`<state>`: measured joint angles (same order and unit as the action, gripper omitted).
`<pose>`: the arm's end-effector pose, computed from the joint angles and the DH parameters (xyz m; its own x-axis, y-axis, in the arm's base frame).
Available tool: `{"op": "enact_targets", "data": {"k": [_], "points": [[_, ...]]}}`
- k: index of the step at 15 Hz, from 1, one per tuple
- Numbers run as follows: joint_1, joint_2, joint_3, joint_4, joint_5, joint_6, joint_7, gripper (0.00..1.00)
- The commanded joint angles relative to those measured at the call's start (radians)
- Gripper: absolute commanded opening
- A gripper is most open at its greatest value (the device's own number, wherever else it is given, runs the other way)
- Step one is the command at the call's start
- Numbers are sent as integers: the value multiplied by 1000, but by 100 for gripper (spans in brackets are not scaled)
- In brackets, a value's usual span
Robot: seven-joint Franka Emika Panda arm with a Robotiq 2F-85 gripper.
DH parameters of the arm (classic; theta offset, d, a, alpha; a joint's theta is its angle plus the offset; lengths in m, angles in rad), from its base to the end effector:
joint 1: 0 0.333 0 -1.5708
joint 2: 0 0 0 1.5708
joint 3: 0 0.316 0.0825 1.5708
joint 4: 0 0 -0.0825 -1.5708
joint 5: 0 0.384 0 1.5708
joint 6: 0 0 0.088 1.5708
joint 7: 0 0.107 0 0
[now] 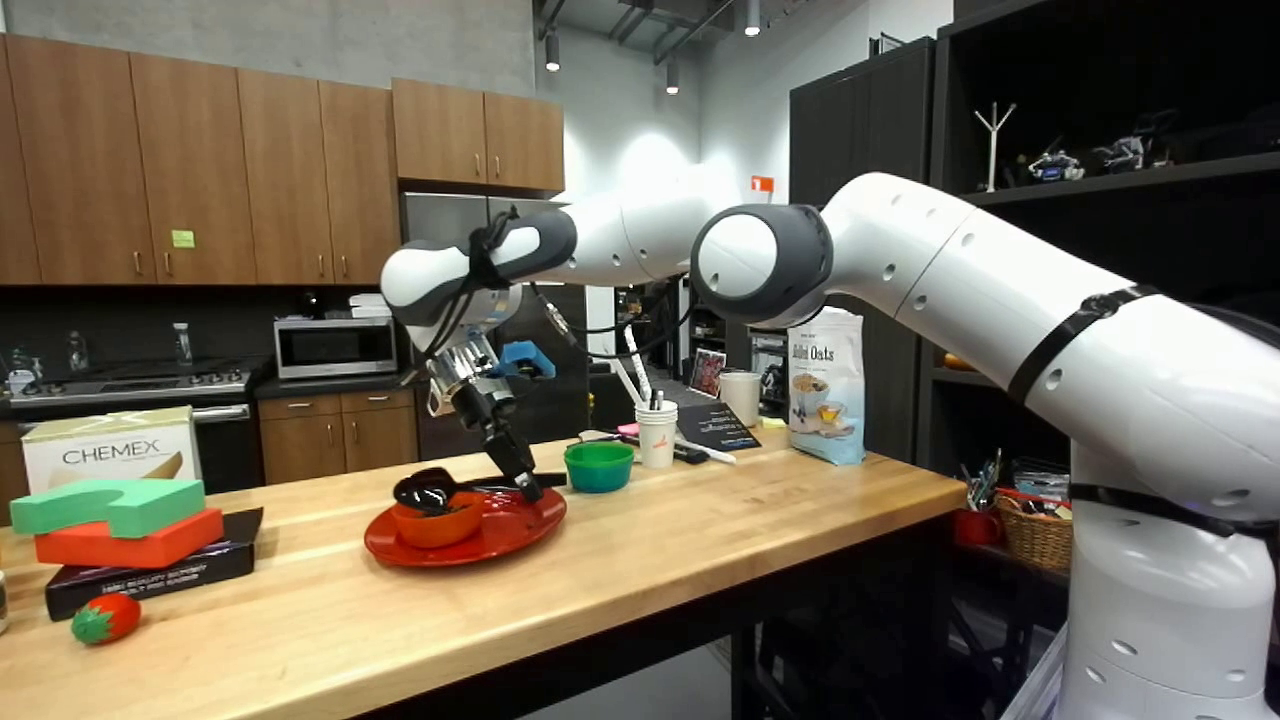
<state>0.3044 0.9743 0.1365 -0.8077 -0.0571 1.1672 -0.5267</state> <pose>0.6615 0.2603 0.3069 0.4517 0.7611 -0.4654 0.7051 -0.6242 -0.3365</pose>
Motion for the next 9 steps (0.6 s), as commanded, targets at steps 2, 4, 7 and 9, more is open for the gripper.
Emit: {"op": "enact_targets", "data": {"k": [2, 4, 7, 9], "points": [[10, 16, -9, 48, -19, -51, -9, 1], [17, 18, -11, 53, -23, -61, -7, 1], [28, 11, -25, 51, -39, -77, 26, 1], [35, 1, -40, 50, -62, -90, 55, 1]]}}
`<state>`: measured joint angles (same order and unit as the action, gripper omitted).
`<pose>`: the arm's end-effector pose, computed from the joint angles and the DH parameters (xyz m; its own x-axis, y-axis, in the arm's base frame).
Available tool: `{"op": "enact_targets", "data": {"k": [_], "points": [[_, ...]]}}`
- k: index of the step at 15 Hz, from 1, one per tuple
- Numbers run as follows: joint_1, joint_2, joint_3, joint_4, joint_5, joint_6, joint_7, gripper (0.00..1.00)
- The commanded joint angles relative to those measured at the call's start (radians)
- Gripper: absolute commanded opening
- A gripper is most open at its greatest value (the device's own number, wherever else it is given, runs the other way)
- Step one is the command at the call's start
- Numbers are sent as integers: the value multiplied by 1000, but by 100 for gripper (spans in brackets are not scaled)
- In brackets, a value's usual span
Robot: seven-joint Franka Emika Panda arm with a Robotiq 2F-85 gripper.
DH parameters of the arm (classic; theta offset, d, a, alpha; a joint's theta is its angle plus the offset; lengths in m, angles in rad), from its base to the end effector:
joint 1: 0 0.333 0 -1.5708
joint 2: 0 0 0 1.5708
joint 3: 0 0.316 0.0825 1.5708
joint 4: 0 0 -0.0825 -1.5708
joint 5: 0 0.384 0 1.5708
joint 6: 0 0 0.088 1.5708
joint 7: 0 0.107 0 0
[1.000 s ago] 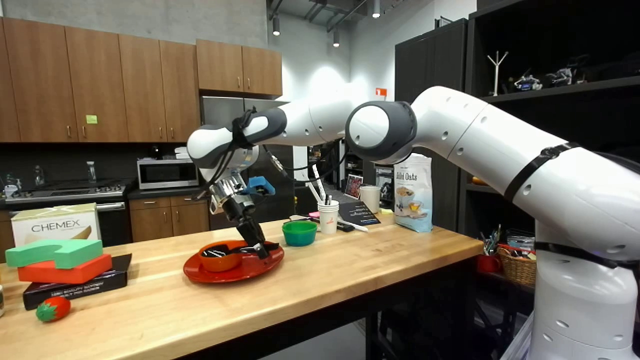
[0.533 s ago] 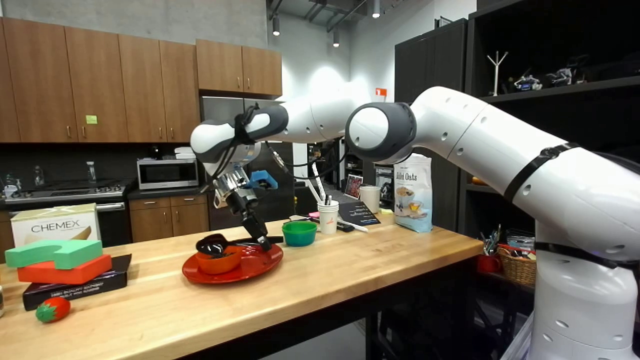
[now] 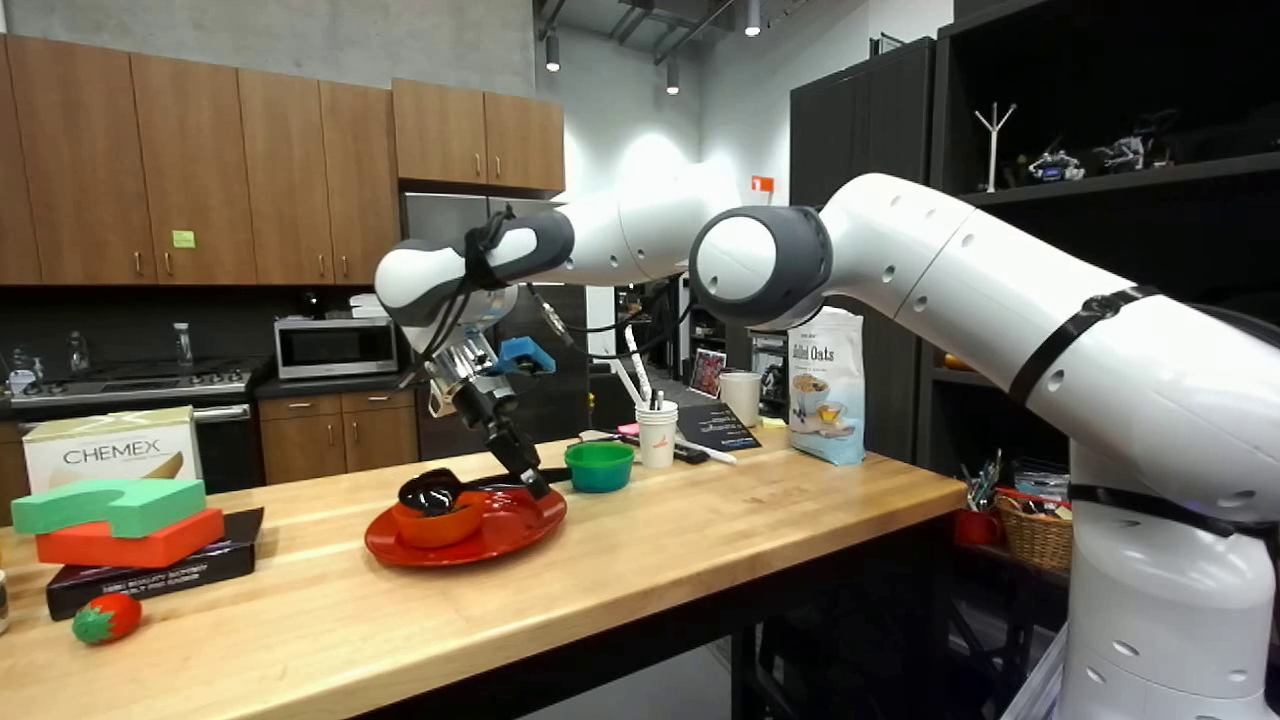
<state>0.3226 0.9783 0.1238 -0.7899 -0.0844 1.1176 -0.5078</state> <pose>0.6562 0.2615 0.3101 0.4433 0.7327 -0.5163 0.7009 -0.6424 -0.3100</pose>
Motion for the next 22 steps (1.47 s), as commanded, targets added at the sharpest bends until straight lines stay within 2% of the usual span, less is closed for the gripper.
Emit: {"op": "enact_targets", "data": {"k": [1, 10, 22], "points": [[24, -6, -37, 36, -52, -50, 56, 1], [36, 24, -78, 97, -159, -90, 58, 1], [8, 62, -83, 164, -159, -64, 5, 1]]}}
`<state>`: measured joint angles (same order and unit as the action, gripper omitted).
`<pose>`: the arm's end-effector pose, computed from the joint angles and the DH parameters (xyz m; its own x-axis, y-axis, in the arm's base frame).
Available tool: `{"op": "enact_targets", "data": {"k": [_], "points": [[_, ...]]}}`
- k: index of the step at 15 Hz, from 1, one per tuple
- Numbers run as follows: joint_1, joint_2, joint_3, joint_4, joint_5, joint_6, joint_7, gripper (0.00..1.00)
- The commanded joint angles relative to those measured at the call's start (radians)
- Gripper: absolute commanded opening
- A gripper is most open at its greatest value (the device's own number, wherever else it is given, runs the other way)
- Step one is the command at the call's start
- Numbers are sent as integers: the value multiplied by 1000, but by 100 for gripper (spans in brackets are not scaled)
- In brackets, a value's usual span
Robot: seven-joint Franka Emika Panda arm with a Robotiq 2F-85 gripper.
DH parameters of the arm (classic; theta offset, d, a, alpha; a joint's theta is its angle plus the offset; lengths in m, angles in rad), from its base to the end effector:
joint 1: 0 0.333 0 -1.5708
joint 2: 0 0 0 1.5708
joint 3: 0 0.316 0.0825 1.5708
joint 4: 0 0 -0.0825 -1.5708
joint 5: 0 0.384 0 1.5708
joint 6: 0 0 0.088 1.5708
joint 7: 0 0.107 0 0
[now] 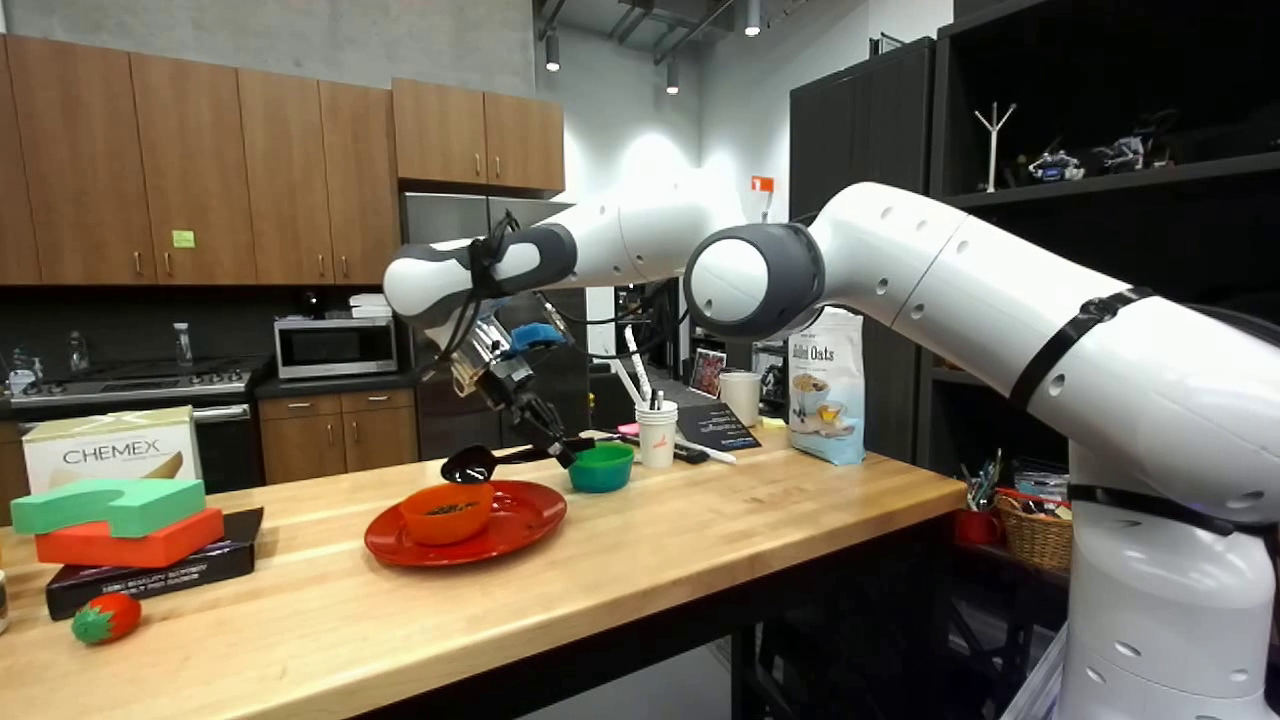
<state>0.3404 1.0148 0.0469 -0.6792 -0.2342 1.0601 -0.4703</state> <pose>0.6755 0.2245 0.3288 0.5305 0.5926 -0.6062 0.6924 -0.7154 -0.0934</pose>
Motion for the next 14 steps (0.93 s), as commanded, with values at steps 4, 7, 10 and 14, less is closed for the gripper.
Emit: {"op": "enact_targets", "data": {"k": [4, 7, 10, 14], "points": [[-36, 47, 10, 80, 11, 15, -103, 1], [-48, 38, 9, 96, 12, 33, -143, 1], [-40, 11, -6, 118, -11, 18, -154, 1], [-32, 2, 8, 167, 1, -4, -184, 1]]}}
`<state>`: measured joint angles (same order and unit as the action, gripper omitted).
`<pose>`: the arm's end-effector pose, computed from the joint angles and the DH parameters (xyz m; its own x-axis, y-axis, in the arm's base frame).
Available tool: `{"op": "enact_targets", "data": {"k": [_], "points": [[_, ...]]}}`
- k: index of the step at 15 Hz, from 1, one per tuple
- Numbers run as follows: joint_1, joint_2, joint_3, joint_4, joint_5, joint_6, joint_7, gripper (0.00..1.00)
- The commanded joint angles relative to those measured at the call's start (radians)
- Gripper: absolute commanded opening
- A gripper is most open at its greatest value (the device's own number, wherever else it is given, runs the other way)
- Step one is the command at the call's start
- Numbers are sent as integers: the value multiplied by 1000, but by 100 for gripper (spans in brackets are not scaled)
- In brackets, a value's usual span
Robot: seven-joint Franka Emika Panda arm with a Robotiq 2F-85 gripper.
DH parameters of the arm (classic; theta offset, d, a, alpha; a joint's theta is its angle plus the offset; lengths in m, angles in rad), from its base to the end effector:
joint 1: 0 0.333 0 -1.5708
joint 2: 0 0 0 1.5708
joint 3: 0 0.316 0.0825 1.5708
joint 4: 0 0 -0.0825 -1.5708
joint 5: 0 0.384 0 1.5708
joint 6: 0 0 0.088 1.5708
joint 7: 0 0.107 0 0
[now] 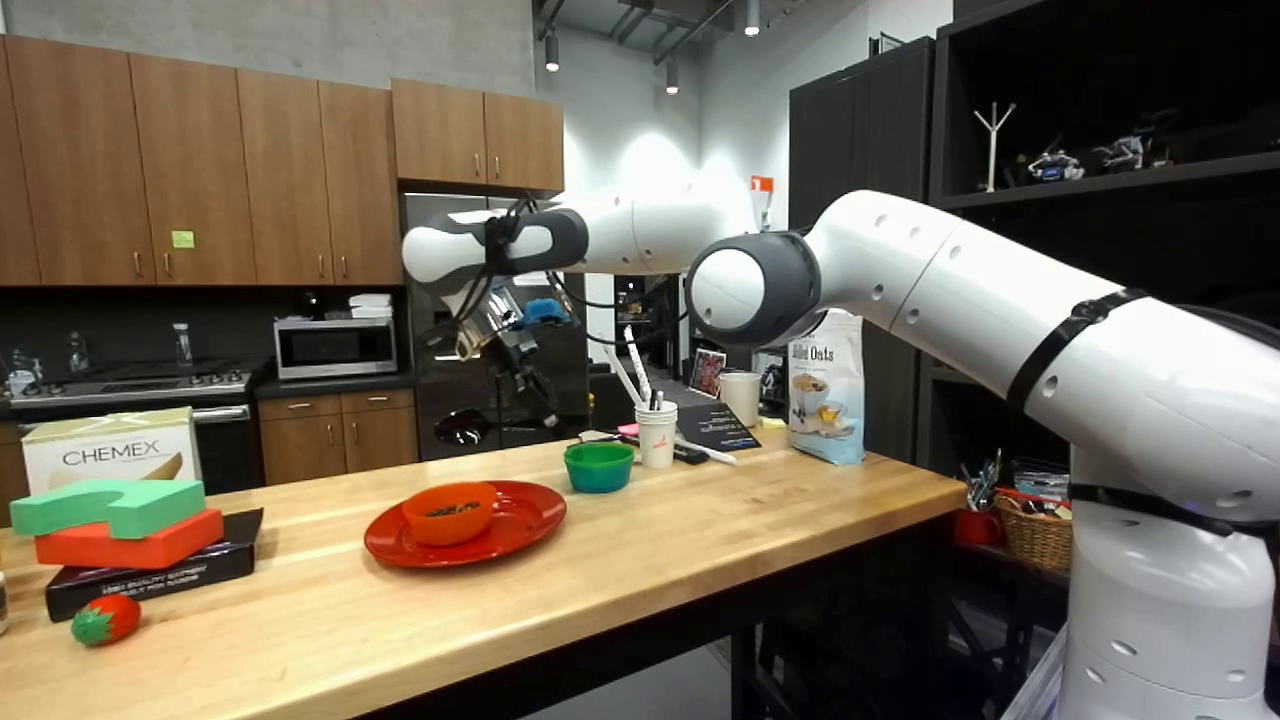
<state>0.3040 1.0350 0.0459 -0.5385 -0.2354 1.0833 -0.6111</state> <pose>0.6975 0.2018 0.3718 0.5271 0.6946 -0.4896 0.7550 -0.6472 -0.1053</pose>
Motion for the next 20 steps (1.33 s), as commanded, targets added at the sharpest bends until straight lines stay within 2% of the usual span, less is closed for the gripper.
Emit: {"op": "enact_targets", "data": {"k": [1, 2, 7, 16, 17, 18, 20], "points": [[3, -16, 17, 31, 12, -27, -62, 1], [4, 31, 32, 118, 27, -64, -94, 1], [3, 73, 76, 160, 119, -116, -134, 1], [18, 151, 51, 201, 132, -250, 12, 1], [13, 113, 59, 121, 133, -226, 27, 1], [22, 162, 50, 199, 128, -272, 29, 1], [29, 172, 40, 198, 114, -302, 50, 1]]}}
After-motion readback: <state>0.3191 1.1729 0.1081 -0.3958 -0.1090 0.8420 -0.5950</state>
